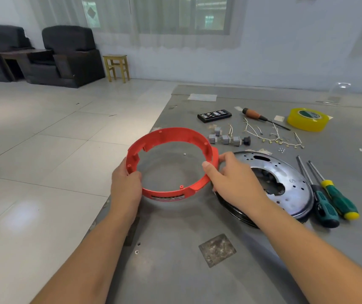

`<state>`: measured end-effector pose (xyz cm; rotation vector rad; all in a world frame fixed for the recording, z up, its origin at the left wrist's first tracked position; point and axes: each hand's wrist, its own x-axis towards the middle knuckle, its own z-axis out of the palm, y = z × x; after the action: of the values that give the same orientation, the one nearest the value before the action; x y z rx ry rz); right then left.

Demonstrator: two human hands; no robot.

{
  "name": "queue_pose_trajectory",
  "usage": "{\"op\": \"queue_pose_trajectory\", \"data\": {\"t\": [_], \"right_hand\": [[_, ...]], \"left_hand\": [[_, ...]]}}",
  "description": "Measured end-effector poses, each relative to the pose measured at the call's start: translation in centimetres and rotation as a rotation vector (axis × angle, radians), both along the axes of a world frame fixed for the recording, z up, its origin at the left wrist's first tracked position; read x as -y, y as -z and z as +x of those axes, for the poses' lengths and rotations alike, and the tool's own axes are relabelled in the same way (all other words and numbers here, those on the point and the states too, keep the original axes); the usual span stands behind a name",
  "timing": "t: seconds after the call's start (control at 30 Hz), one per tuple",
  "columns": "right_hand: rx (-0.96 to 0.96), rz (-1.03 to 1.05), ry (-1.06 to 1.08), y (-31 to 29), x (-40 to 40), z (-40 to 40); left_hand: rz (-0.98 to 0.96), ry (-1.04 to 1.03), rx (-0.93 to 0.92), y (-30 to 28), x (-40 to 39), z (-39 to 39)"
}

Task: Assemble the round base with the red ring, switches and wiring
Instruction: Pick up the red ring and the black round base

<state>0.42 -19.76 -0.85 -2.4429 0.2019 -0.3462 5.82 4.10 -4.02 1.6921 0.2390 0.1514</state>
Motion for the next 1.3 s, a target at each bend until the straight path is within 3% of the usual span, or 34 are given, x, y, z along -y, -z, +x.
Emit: {"op": "queue_pose_trajectory", "data": {"t": [0.27,0.37,0.43,0.57,0.97,1.13,1.3], "right_hand": [[-0.024,-0.338,-0.210,0.0,2.5,-1.8],[-0.065,-0.648,-0.126,0.6,3.8,-3.4],[-0.057,-0.727,-0.039,1.1,4.2,-4.3],[-0.084,-0.726,0.077,1.4,4.3,-5.2],[-0.120,-0.686,0.030,2.3,4.4,-5.9],[-0.065,-0.605,0.048,2.1,4.0,-5.9],[0.151,-0.519,0.106,2.1,4.0,-5.9]], "left_hand": [[-0.063,-0.155,-0.023,0.0,-1.1,0.8],[-0.035,-0.164,-0.033,0.2,-1.2,0.9],[-0.010,-0.166,-0.019,0.3,-1.4,1.0],[0.088,-0.163,0.017,0.4,-1.7,1.0],[0.031,0.064,-0.037,-0.1,-1.3,0.5],[0.045,-0.098,0.075,0.2,-1.3,0.5],[0.062,-0.161,0.142,0.3,-1.1,0.4]]}}
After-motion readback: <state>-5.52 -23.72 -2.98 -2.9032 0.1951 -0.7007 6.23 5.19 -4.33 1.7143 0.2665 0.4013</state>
